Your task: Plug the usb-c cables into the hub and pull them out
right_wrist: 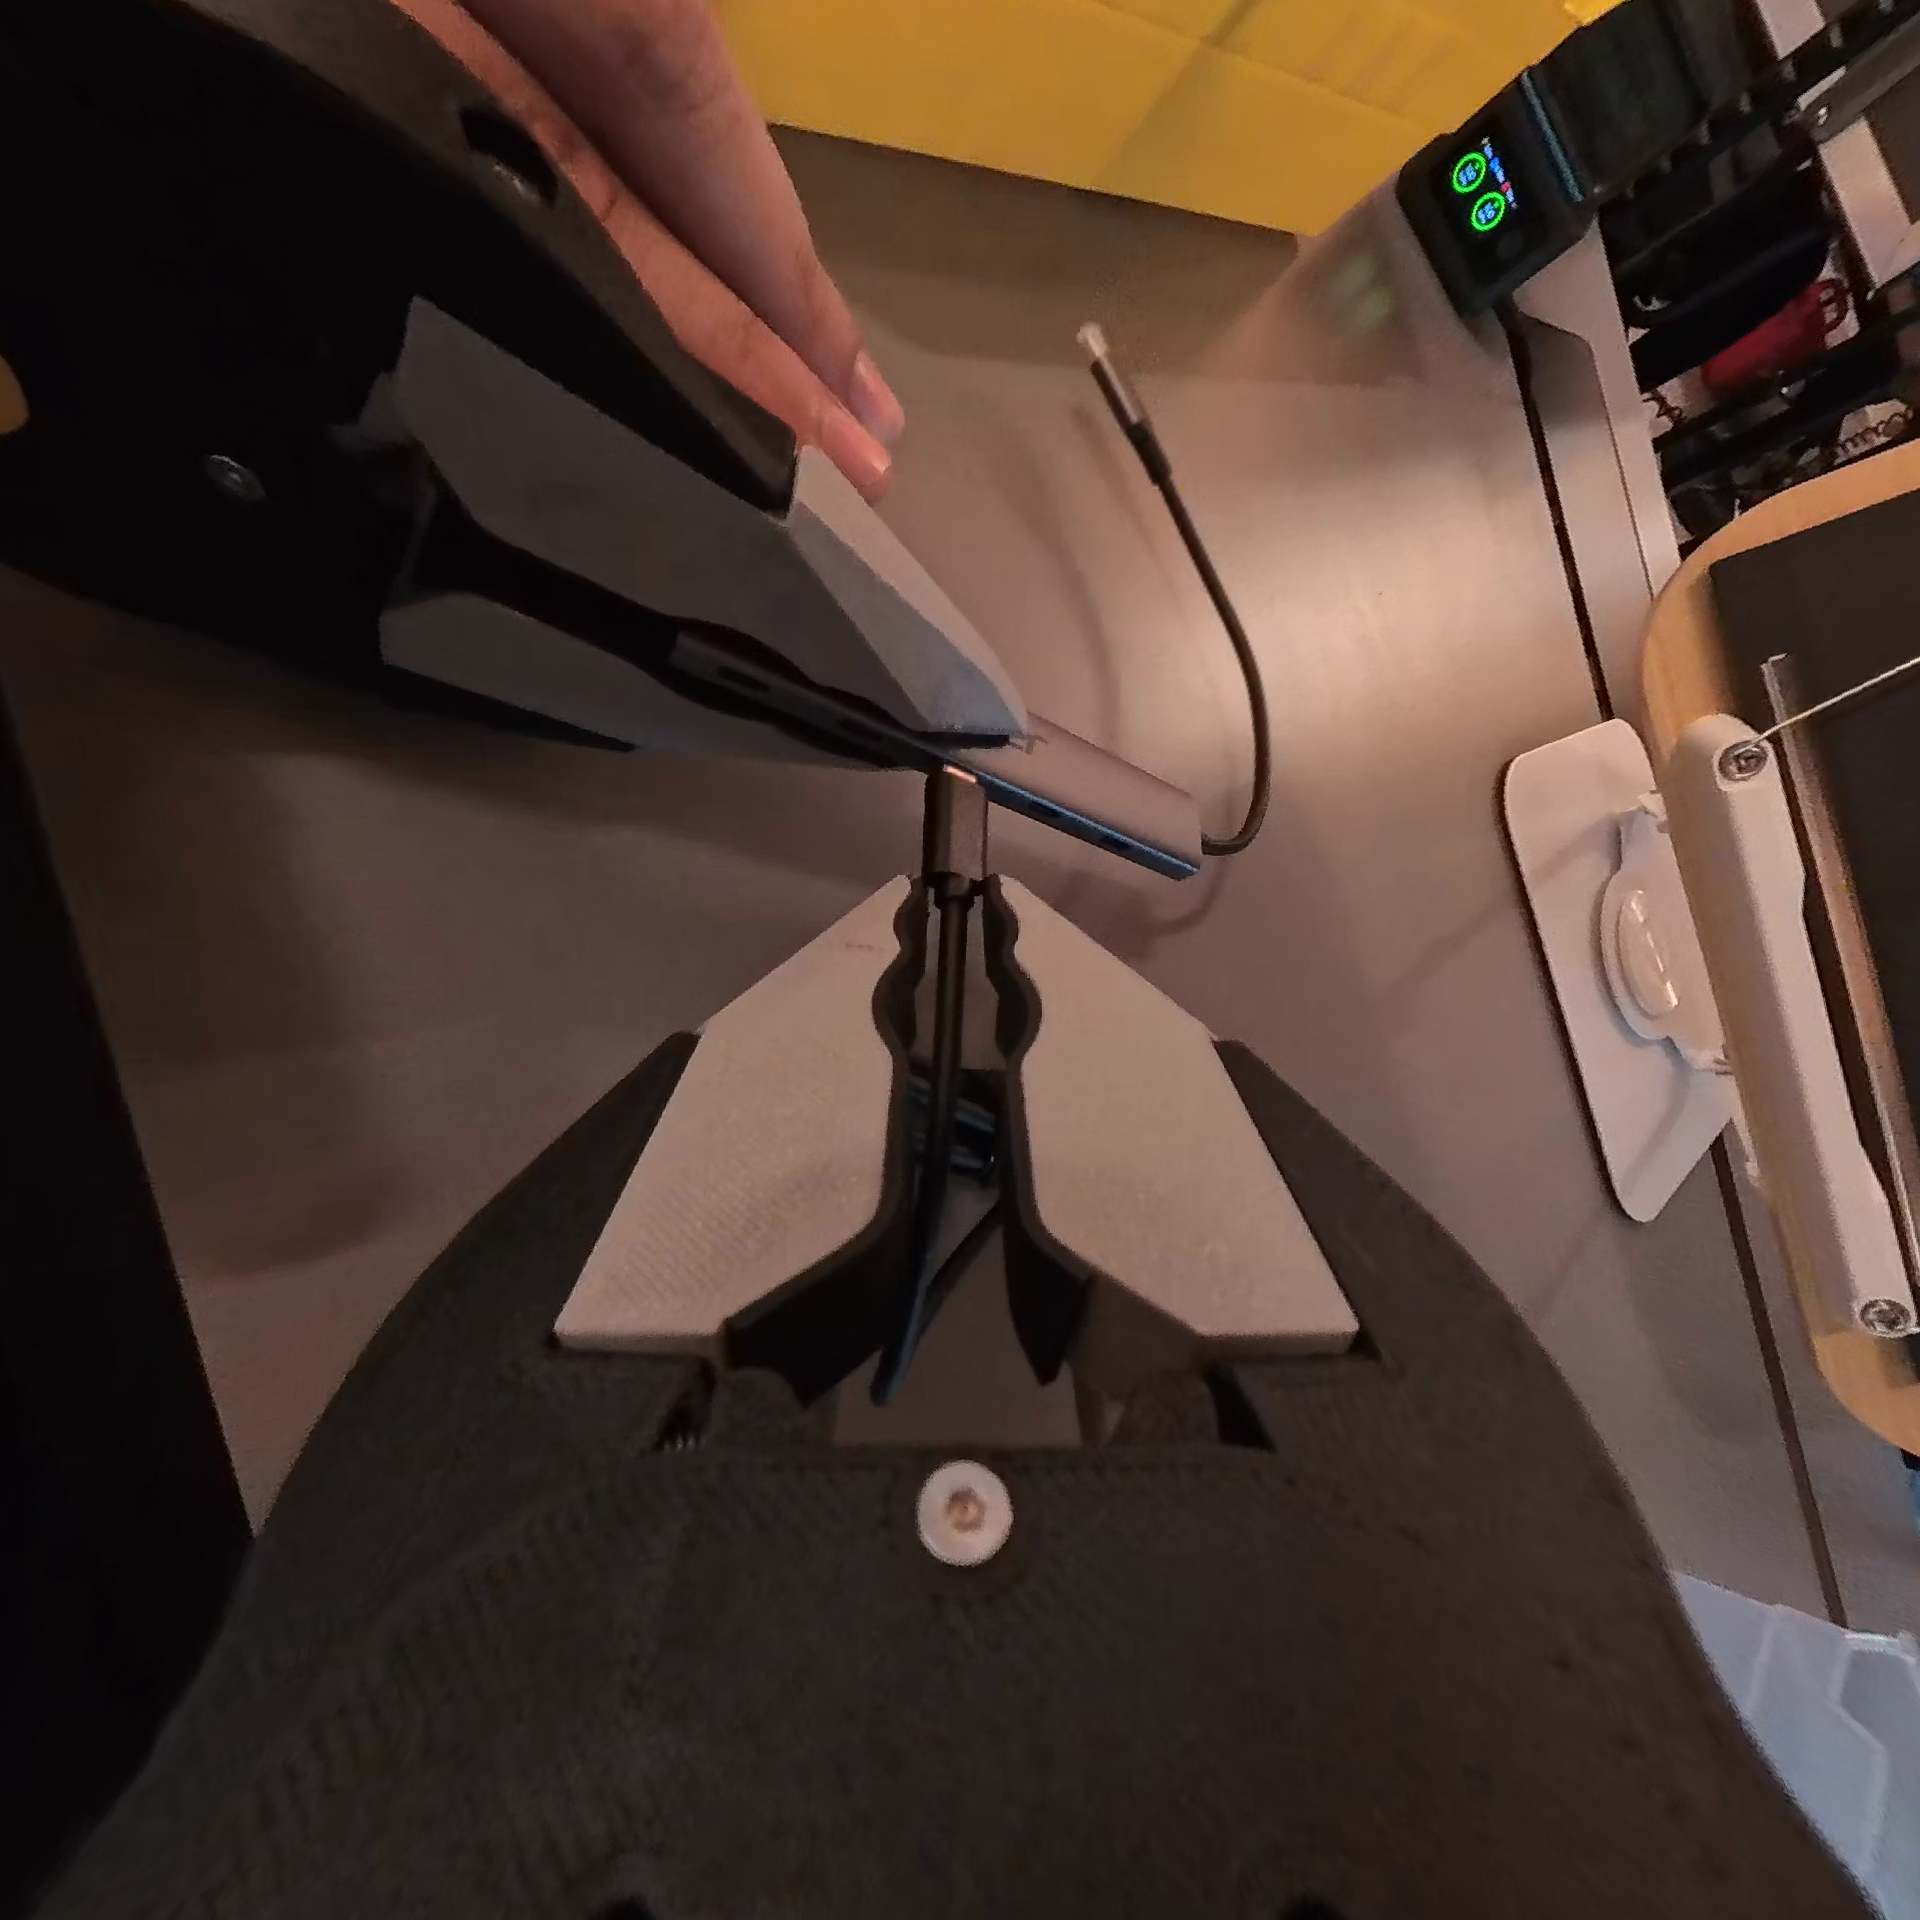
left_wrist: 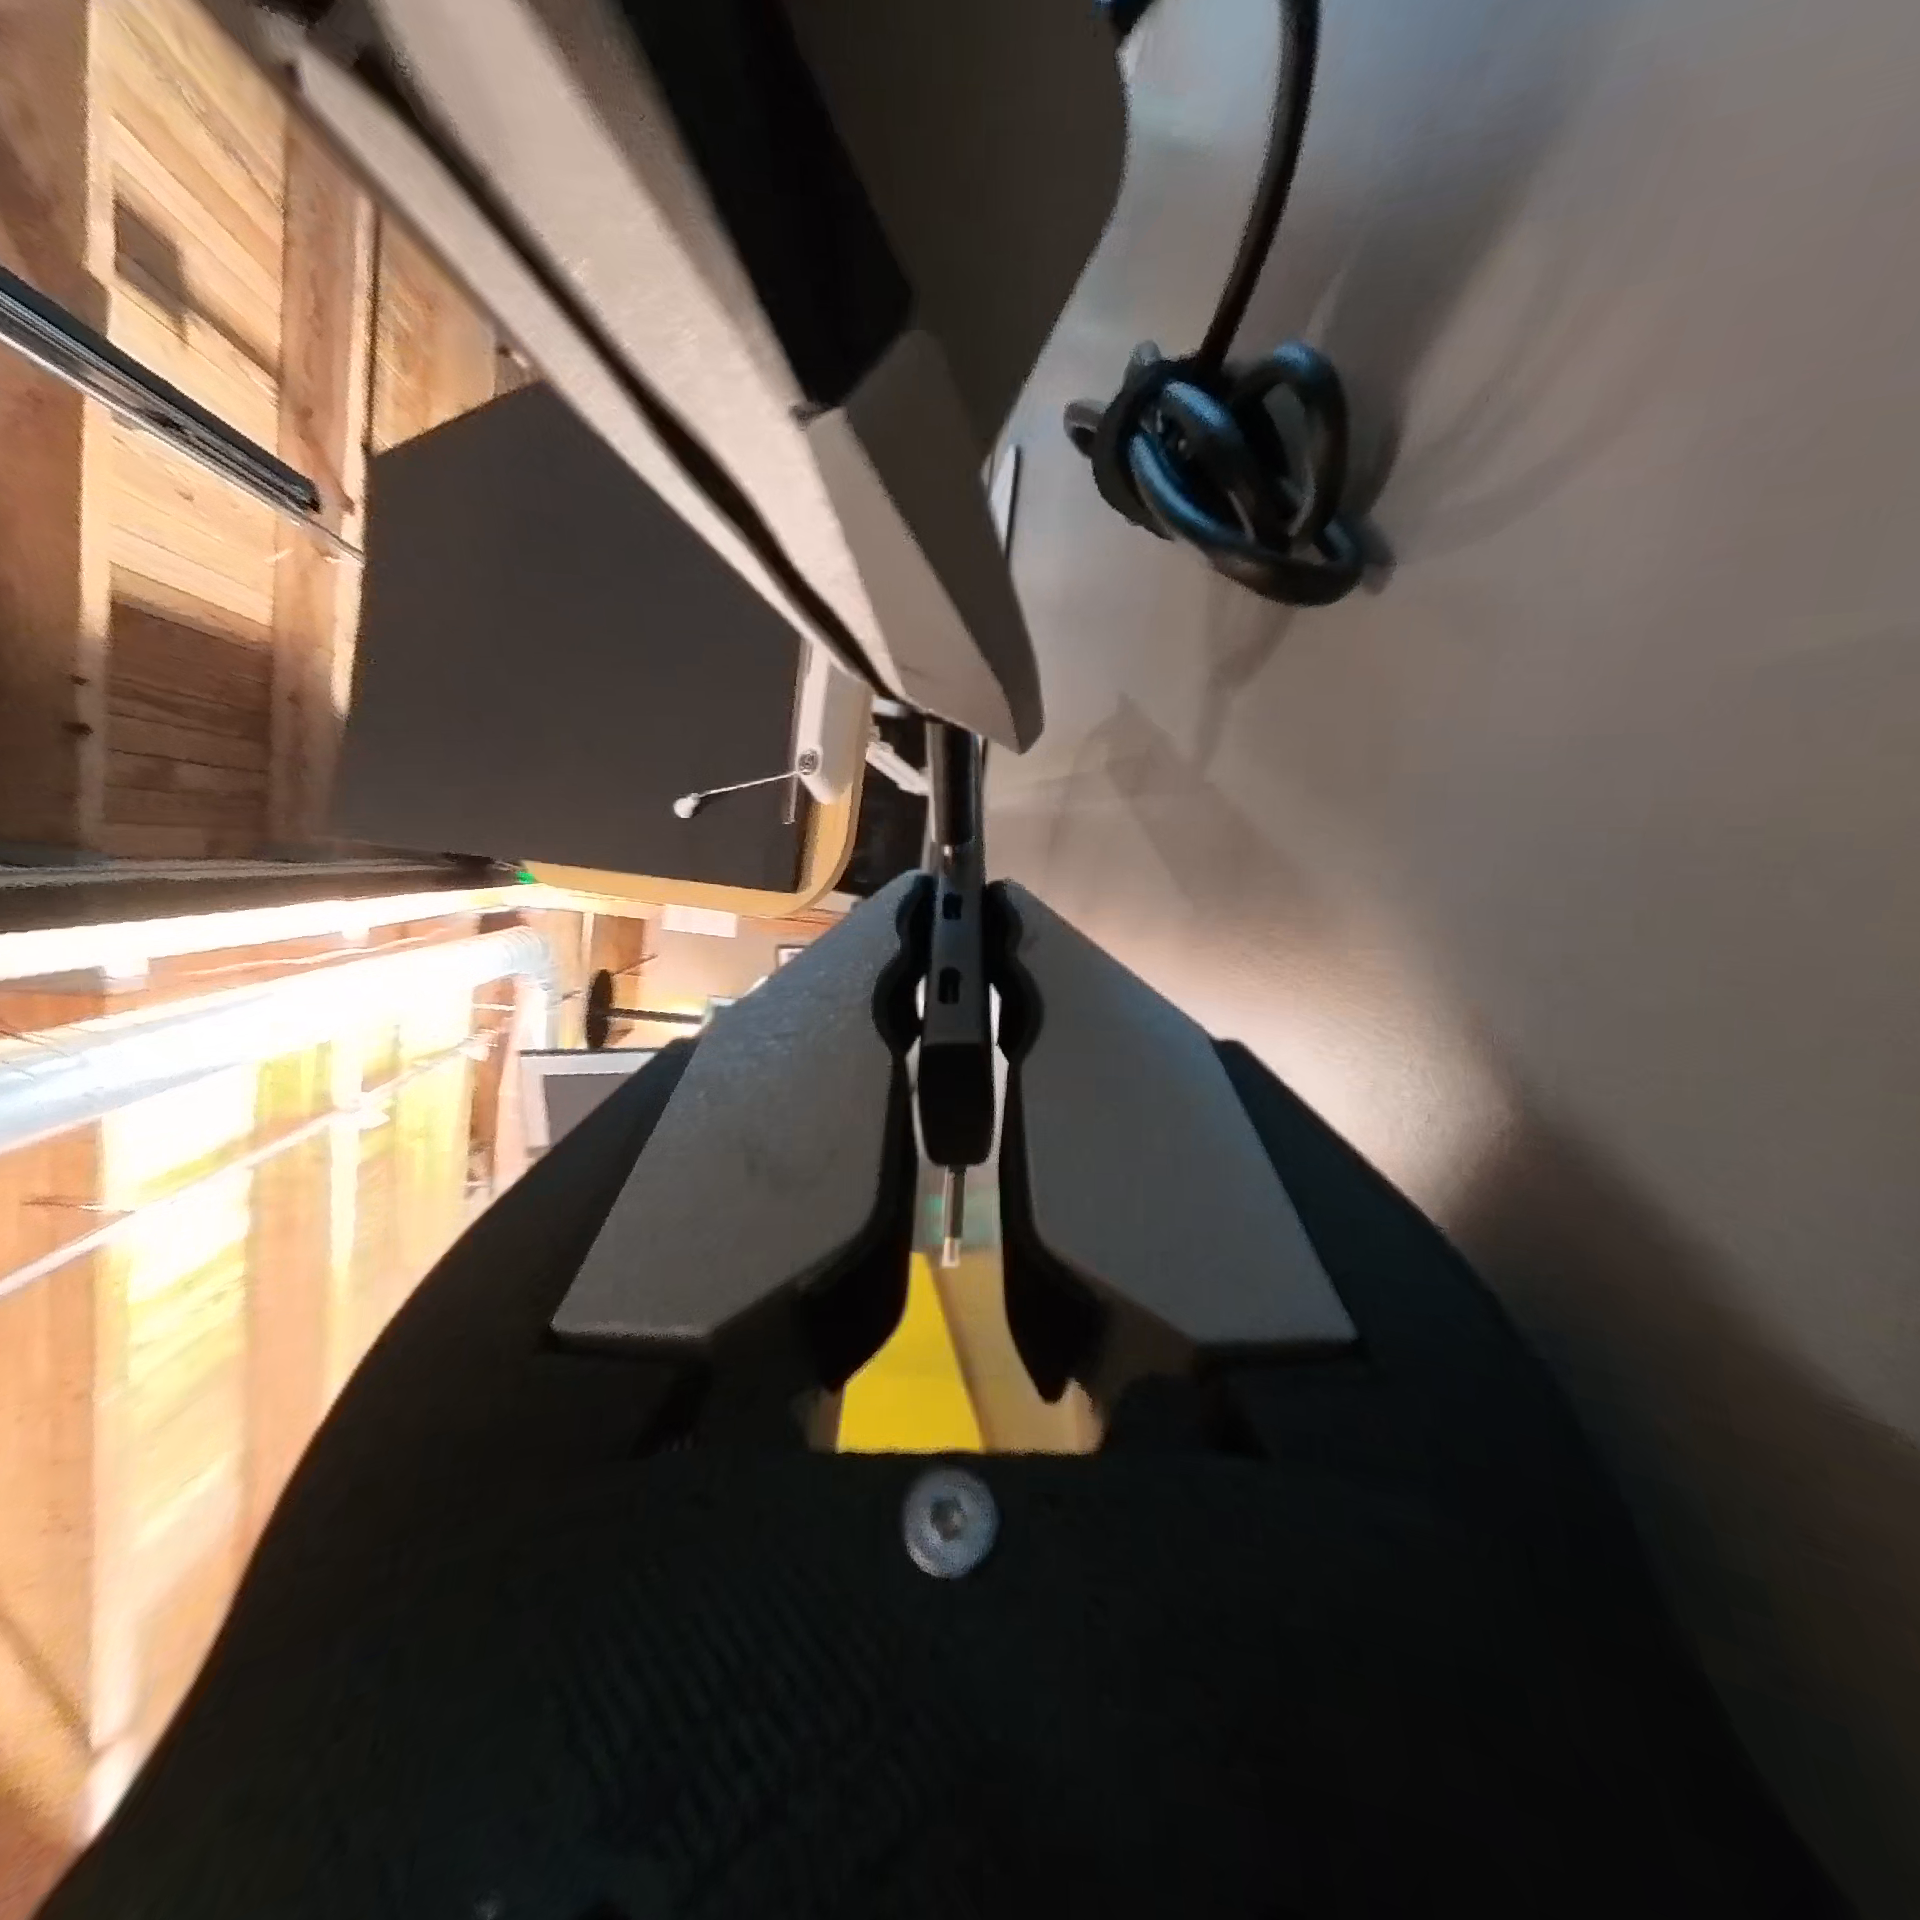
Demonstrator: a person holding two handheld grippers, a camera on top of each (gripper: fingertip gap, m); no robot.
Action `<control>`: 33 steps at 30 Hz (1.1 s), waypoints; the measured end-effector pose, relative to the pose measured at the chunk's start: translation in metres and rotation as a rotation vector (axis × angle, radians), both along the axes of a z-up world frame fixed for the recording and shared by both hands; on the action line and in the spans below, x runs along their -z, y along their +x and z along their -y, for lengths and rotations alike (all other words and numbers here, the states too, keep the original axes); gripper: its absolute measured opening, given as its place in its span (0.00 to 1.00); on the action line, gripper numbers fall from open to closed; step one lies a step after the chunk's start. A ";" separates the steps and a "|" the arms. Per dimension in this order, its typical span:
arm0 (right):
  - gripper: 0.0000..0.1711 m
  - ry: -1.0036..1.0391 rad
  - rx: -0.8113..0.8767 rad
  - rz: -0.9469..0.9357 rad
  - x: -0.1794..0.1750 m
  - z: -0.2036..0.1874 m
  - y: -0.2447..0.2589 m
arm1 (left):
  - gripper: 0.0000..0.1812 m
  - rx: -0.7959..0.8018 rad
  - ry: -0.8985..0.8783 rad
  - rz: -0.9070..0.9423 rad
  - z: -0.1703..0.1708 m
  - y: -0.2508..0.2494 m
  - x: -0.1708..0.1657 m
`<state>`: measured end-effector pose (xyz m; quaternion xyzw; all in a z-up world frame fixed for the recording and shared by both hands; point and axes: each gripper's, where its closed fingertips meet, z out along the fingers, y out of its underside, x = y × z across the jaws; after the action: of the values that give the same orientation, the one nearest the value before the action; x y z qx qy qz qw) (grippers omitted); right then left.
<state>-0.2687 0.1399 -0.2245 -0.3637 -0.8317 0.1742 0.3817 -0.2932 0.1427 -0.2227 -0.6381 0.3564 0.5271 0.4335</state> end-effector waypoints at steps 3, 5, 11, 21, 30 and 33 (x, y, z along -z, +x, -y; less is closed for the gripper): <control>0.05 -0.023 -0.009 -0.001 -0.002 0.002 0.001 | 0.04 0.005 0.007 0.041 0.002 0.001 -0.002; 0.05 -0.048 -0.014 0.009 -0.002 0.003 0.002 | 0.04 0.019 0.002 0.073 0.002 0.003 -0.002; 0.05 -0.072 0.009 0.059 0.006 0.003 0.004 | 0.04 0.000 -0.063 0.065 0.002 0.005 0.010; 0.05 -0.141 -0.003 0.074 0.007 0.006 0.005 | 0.04 0.004 -0.060 0.092 0.004 0.007 0.007; 0.04 -0.174 -0.005 0.087 0.007 0.006 0.005 | 0.04 -0.011 -0.072 0.096 0.005 0.007 0.008; 0.04 -0.168 -0.018 0.092 0.008 0.007 0.005 | 0.03 -0.015 -0.076 0.088 0.006 0.007 0.009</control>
<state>-0.2637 0.1332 -0.2328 -0.3945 -0.8341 0.2300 0.3094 -0.2860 0.1370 -0.2317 -0.6793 0.3522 0.4879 0.4201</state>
